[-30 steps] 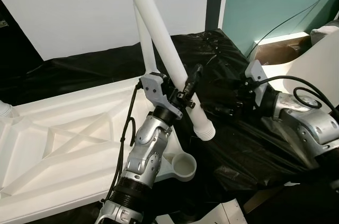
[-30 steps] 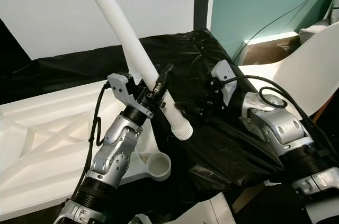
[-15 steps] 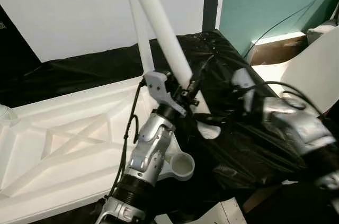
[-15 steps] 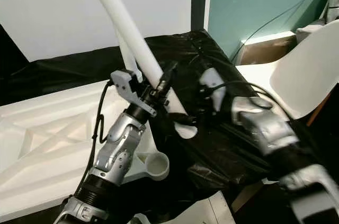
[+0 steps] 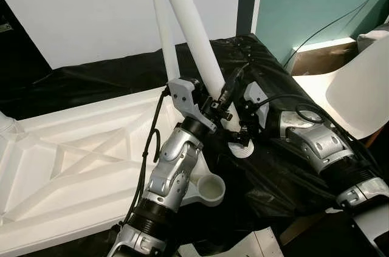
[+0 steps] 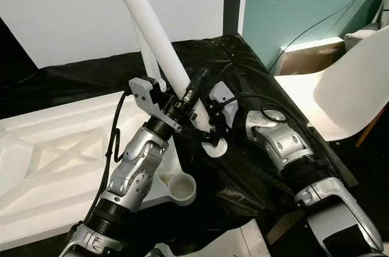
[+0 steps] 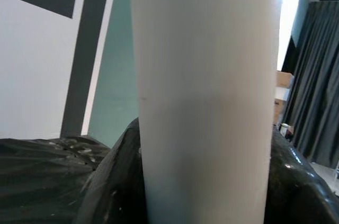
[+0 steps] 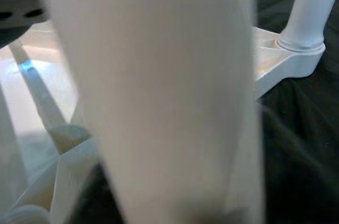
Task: Building children table
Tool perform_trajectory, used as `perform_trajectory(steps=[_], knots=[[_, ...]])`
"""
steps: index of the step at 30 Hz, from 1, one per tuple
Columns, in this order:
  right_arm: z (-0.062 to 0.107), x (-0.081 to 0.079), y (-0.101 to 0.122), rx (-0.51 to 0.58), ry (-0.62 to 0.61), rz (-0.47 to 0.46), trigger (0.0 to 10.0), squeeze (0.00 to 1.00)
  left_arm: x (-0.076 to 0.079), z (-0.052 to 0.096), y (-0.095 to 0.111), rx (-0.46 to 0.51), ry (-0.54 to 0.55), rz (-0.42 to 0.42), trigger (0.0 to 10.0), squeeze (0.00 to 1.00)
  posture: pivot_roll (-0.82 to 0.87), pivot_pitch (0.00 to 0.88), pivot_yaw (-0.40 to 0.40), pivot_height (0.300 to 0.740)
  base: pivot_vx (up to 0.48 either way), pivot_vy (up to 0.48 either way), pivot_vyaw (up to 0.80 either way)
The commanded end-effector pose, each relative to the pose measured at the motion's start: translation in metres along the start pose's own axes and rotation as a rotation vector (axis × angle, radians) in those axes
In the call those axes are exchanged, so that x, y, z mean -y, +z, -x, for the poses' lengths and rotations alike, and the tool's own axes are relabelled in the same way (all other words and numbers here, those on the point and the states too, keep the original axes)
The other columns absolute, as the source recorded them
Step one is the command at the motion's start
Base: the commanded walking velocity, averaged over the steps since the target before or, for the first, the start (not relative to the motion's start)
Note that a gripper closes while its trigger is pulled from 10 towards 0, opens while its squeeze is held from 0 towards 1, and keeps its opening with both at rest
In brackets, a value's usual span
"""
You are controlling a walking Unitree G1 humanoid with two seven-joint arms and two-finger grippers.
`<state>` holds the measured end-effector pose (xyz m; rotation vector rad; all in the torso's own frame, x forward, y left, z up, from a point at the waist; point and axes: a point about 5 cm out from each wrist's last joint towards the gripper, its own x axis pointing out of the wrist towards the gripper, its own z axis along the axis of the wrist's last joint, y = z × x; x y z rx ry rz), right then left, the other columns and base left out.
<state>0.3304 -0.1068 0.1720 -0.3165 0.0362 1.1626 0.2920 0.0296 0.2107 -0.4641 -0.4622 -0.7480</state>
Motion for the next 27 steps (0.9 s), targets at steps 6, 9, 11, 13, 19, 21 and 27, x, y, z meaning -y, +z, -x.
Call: perform_trajectory(steps=[6,9,11,13,19,21,27], knots=[[-0.003,0.007,0.002,0.027,-0.121,0.025,0.0,0.24,0.020,-0.007,0.003,0.025,-0.233,0.013,10.0,1.00,-0.13,0.000,0.079,0.740,0.000,0.000,0.00],[-0.008,0.008,0.000,0.027,-0.233,0.064,0.0,0.25,0.014,-0.011,0.004,0.038,-0.177,0.012,10.0,1.00,-0.14,0.000,0.081,0.740,0.000,0.000,0.00],[-0.015,0.007,-0.004,0.004,-0.368,0.126,0.0,0.26,0.010,-0.013,0.005,0.042,-0.128,-0.011,10.0,1.00,-0.15,0.000,0.082,0.740,0.000,0.000,0.00],[-0.016,0.007,-0.006,-0.007,-0.415,0.151,0.0,0.26,0.008,-0.014,0.005,0.042,-0.105,-0.024,10.0,1.00,-0.15,0.000,0.082,0.740,0.000,0.000,0.00],[-0.026,0.002,-0.017,-0.124,-0.669,0.311,0.0,0.28,0.006,-0.017,0.008,0.057,-0.066,-0.012,10.0,0.42,-0.15,0.000,0.080,0.740,0.000,0.000,0.00],[-0.029,-0.001,-0.019,-0.136,-0.704,0.346,0.0,0.28,0.006,-0.017,0.008,0.059,-0.067,-0.011,10.0,0.18,-0.15,0.000,0.080,0.740,0.000,0.000,0.00],[-0.037,-0.015,-0.021,-0.101,-0.775,0.408,0.0,0.27,0.006,-0.019,0.010,0.069,-0.064,-0.005,10.0,0.00,-0.15,0.000,0.080,0.740,0.000,0.000,0.00]])
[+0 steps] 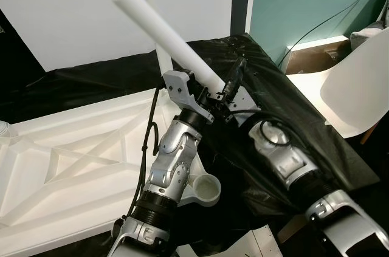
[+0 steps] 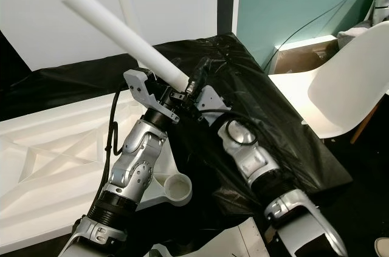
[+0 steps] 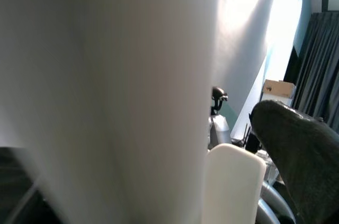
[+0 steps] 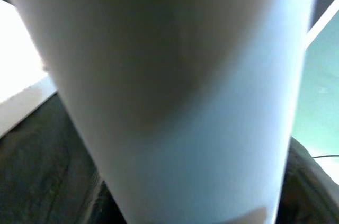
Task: Building children table
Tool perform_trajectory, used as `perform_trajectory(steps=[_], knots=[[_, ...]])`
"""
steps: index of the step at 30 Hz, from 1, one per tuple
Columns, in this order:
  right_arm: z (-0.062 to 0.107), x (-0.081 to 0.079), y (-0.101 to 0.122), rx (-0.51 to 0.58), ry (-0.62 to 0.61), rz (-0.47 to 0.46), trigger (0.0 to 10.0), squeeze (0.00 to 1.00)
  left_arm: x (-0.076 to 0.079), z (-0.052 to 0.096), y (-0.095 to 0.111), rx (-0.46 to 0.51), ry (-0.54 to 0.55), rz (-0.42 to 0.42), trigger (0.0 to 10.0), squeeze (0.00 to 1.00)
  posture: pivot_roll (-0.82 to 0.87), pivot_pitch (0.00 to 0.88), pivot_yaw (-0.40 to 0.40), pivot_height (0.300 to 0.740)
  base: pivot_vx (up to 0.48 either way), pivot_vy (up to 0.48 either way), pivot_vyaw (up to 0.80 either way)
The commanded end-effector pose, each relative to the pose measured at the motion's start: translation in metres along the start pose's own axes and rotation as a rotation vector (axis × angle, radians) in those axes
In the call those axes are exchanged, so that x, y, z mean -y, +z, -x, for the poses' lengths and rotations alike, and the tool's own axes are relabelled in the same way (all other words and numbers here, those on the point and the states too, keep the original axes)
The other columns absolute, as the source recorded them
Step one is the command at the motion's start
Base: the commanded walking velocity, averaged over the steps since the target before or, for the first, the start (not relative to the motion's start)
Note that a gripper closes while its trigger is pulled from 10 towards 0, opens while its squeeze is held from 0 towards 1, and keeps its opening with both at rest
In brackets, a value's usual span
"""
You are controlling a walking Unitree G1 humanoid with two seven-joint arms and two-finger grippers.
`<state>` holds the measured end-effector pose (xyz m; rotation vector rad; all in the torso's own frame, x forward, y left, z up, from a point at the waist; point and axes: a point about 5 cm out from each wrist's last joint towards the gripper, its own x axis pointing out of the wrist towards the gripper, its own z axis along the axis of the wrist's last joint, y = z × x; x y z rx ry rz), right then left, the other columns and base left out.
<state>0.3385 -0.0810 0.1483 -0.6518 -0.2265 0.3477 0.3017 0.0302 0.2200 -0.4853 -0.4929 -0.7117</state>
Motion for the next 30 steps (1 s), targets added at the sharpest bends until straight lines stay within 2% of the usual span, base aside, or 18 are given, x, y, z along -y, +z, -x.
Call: perform_trajectory(steps=[1,2,3,6,7,8,9,11,12,17,18,20,23,24,25,26,28,30], knots=[[0.002,-0.011,0.000,0.001,0.029,0.024,0.0,0.27,0.012,-0.008,0.004,0.028,-0.093,-0.002,10.0,0.00,-0.15,0.000,0.080,0.740,0.000,0.000,0.00],[0.002,-0.013,0.001,0.018,0.001,0.028,0.0,0.27,0.012,-0.008,0.004,0.032,-0.093,0.000,7.7,0.00,-0.15,0.000,0.080,0.740,0.000,0.000,0.00],[0.002,-0.013,0.003,0.032,-0.025,0.031,0.0,0.27,0.012,-0.008,0.005,0.041,-0.099,0.006,0.0,0.00,-0.15,0.000,0.079,0.740,0.000,0.000,0.00],[0.001,-0.013,0.004,0.041,-0.055,0.037,0.0,0.26,0.013,-0.008,0.006,0.048,-0.110,0.009,0.0,0.00,-0.15,0.000,0.079,0.740,0.000,0.000,0.00],[0.001,-0.013,0.005,0.048,-0.075,0.056,1.3,0.13,0.014,-0.008,0.006,0.054,-0.122,0.012,0.0,0.00,-0.15,0.000,0.078,0.740,0.000,0.000,0.00],[0.001,-0.013,0.005,0.048,-0.075,0.056,1.3,0.13,0.014,-0.008,0.006,0.054,-0.122,0.012,0.0,0.00,-0.15,0.000,0.078,0.740,0.000,0.000,0.00],[0.001,-0.014,0.005,0.050,-0.092,0.066,4.7,0.00,0.015,-0.007,0.006,0.057,-0.131,0.016,0.0,0.00,-0.15,0.000,0.078,0.740,0.000,0.000,0.00],[0.001,-0.014,0.005,0.050,-0.092,0.066,4.7,0.00,0.015,-0.007,0.006,0.057,-0.131,0.016,0.0,0.00,-0.15,0.000,0.078,0.740,0.000,0.000,0.00],[0.001,-0.014,0.005,0.051,-0.104,0.065,10.0,0.00,0.016,-0.007,0.006,0.059,-0.140,0.019,0.0,0.00,-0.15,0.000,0.077,0.740,0.000,0.000,0.00],[-0.002,-0.012,0.009,0.053,-0.124,0.056,10.0,0.00,0.018,-0.007,0.005,0.061,-0.155,0.021,0.0,0.00,-0.16,0.000,0.076,0.740,0.000,0.000,0.00],[-0.002,-0.011,0.010,0.055,-0.126,0.047,10.0,1.00,0.018,-0.006,0.005,0.061,-0.159,0.020,0.0,0.00,-0.16,0.000,0.076,0.740,0.000,0.000,0.00],[-0.003,-0.011,0.014,0.057,-0.111,0.020,10.0,1.00,0.018,-0.007,0.005,0.063,-0.162,0.017,0.0,0.00,-0.16,0.000,0.075,0.740,0.000,0.000,0.00],[-0.004,-0.015,0.028,0.089,0.002,-0.005,10.0,1.00,0.018,-0.006,0.005,0.066,-0.168,0.002,0.0,0.00,-0.16,0.000,0.075,0.740,0.000,0.000,0.00],[-0.004,-0.015,0.028,0.089,0.002,-0.005,10.0,1.00,0.018,-0.006,0.005,0.066,-0.168,0.002,0.0,0.00,-0.16,0.000,0.075,0.740,0.000,0.000,0.00],[-0.003,-0.012,0.040,0.139,0.014,0.009,10.0,0.75,0.018,-0.005,0.005,0.066,-0.169,-0.001,0.0,0.00,-0.16,0.000,0.075,0.740,0.000,0.000,0.00],[-0.002,-0.010,0.051,0.180,0.041,0.020,10.0,0.00,0.018,-0.005,0.004,0.065,-0.168,-0.002,0.0,0.00,-0.16,0.000,0.075,0.740,0.000,0.000,0.00],[0.001,-0.007,0.065,0.225,0.133,0.065,10.0,0.00,0.018,-0.003,0.003,0.060,-0.168,-0.006,0.0,0.00,-0.16,0.000,0.076,0.740,0.000,0.000,0.00],[0.004,-0.005,0.068,0.231,0.186,0.089,10.0,0.00,0.019,-0.003,0.002,0.055,-0.170,-0.010,0.0,0.00,-0.16,0.000,0.077,0.740,0.000,0.000,0.00]])
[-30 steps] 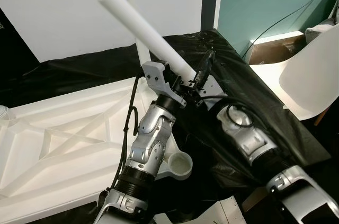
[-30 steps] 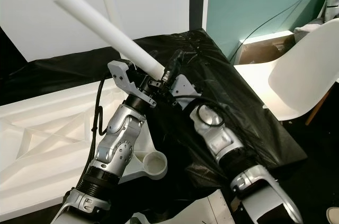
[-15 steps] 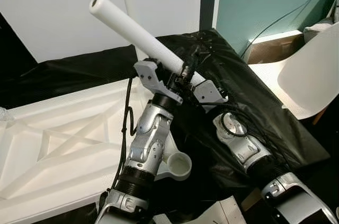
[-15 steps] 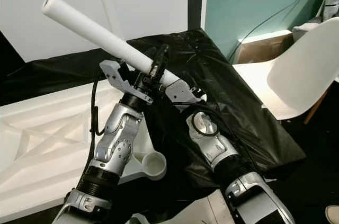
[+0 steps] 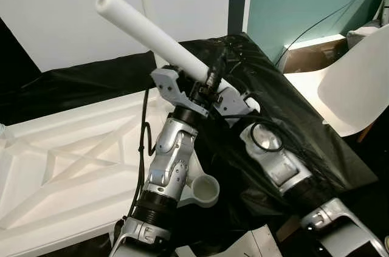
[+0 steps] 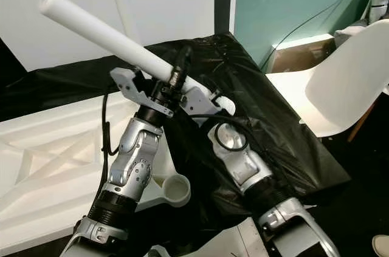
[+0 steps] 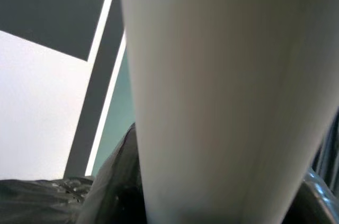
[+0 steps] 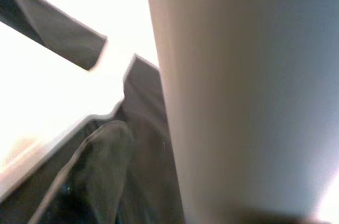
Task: Building children table
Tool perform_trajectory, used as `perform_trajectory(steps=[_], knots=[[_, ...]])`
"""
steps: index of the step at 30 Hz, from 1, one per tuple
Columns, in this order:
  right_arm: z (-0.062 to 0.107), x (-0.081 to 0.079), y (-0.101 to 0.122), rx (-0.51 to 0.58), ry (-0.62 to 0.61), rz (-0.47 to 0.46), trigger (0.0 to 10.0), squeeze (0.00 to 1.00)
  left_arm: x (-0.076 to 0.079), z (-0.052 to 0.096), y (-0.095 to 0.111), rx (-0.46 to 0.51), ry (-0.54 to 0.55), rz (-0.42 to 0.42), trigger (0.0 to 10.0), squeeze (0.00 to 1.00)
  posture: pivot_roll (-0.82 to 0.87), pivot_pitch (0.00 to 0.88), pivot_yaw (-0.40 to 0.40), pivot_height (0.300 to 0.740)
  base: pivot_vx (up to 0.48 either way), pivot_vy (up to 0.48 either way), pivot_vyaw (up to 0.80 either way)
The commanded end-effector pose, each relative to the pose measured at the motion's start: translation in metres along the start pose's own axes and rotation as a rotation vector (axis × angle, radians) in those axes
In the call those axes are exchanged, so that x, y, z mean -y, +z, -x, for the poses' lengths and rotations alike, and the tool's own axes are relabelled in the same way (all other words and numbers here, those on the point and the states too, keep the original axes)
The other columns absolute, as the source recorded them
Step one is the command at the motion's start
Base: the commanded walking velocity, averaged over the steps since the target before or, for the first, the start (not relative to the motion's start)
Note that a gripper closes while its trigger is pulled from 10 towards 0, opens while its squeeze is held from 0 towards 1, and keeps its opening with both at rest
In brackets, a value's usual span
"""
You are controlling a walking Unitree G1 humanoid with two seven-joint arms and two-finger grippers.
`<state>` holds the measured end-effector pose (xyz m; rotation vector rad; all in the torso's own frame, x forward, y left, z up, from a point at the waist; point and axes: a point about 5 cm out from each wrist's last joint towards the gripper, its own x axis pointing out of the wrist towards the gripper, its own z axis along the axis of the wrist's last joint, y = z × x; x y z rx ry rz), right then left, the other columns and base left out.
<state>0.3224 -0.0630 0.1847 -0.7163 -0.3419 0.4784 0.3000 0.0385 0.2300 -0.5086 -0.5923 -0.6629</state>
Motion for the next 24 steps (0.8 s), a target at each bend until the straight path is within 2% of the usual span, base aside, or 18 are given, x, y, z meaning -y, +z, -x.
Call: perform_trajectory(steps=[1,2,6,14,21,22,24], knots=[[-0.005,-0.008,0.026,0.096,0.087,0.012,10.0,0.00,0.021,-0.001,-0.010,-0.047,-0.191,0.021,0.0,0.00,-0.16,0.000,0.077,0.740,0.000,0.000,0.00],[0.000,-0.002,0.027,0.085,0.156,0.019,10.0,0.00,0.021,0.000,-0.011,-0.053,-0.194,0.013,0.0,0.00,-0.16,0.000,0.076,0.740,0.000,0.000,0.00],[0.006,0.010,0.019,0.018,0.165,-0.028,10.0,0.00,0.021,0.000,-0.012,-0.061,-0.194,-0.001,0.0,0.00,-0.16,0.000,0.074,0.740,0.000,0.000,0.00],[0.015,0.016,0.008,-0.062,0.167,-0.044,10.0,0.00,0.019,0.001,-0.017,-0.091,-0.185,-0.060,0.0,0.01,-0.17,0.000,0.079,0.740,0.000,0.000,0.00],[0.044,0.013,-0.004,-0.135,0.267,0.006,10.0,0.00,0.014,-0.002,-0.019,-0.104,-0.155,-0.091,0.0,0.02,-0.17,0.000,0.083,0.740,0.000,0.000,0.00],[0.044,0.013,-0.004,-0.135,0.267,0.006,10.0,0.00,0.014,-0.002,-0.019,-0.104,-0.155,-0.091,0.0,0.02,-0.17,0.000,0.083,0.740,0.000,0.000,0.00],[0.053,0.018,-0.010,-0.157,0.276,0.067,10.0,0.00,0.013,-0.002,-0.019,-0.112,-0.158,-0.095,0.0,0.01,-0.18,0.000,0.089,0.740,0.000,0.000,0.00]])
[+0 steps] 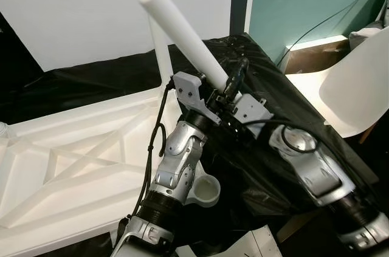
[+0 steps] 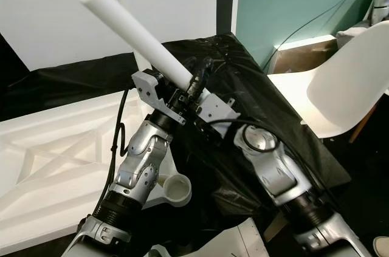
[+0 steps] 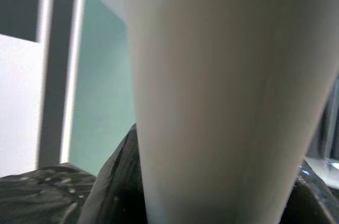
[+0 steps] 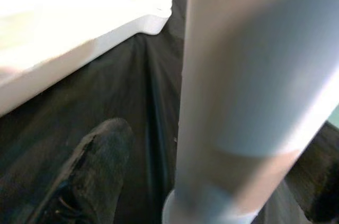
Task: Building children table
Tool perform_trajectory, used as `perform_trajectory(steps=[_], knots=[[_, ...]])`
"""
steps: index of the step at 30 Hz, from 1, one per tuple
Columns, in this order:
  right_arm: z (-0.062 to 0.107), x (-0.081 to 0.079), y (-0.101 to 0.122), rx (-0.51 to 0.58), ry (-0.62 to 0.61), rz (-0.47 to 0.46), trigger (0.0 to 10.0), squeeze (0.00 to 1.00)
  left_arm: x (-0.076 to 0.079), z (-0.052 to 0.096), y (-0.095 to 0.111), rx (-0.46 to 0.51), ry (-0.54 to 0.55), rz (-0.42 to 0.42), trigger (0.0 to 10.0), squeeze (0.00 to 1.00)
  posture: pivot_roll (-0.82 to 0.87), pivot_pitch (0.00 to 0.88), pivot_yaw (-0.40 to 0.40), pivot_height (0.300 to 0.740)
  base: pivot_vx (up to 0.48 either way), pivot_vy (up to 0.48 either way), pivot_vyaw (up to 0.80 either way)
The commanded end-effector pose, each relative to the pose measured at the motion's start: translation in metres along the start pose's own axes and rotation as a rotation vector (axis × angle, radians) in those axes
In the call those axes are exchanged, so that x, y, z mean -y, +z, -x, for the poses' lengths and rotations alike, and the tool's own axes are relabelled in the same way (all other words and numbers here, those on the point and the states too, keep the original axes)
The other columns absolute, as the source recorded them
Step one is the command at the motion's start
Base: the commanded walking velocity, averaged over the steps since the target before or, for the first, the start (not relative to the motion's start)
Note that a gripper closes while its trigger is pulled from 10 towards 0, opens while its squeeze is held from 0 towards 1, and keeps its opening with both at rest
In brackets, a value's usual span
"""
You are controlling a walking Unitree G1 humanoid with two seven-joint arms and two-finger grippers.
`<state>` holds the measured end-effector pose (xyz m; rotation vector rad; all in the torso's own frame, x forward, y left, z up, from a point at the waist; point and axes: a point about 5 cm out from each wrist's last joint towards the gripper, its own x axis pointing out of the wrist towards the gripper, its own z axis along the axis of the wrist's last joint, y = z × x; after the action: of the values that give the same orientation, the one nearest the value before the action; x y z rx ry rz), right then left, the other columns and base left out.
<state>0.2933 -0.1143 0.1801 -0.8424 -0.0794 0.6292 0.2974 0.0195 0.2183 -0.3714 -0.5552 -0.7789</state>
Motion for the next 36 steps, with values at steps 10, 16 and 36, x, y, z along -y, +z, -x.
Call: perform_trajectory(steps=[10,16,36], knots=[[0.010,0.004,-0.001,0.015,0.002,0.150,10.0,0.00,0.000,-0.005,-0.001,-0.025,-0.050,-0.024,0.0,0.02,-0.19,0.000,0.111,0.740,0.000,0.000,0.00],[-0.008,0.002,-0.011,0.007,-0.009,0.179,10.0,0.00,0.006,-0.006,-0.002,-0.025,-0.091,-0.005,0.0,0.01,-0.19,0.000,0.119,0.740,0.000,0.000,0.00],[-0.024,0.007,-0.001,0.059,-0.019,0.104,0.0,0.00,0.004,-0.002,0.001,-0.029,-0.094,-0.008,10.0,1.00,-0.16,0.000,0.106,0.740,0.000,0.000,0.00]])
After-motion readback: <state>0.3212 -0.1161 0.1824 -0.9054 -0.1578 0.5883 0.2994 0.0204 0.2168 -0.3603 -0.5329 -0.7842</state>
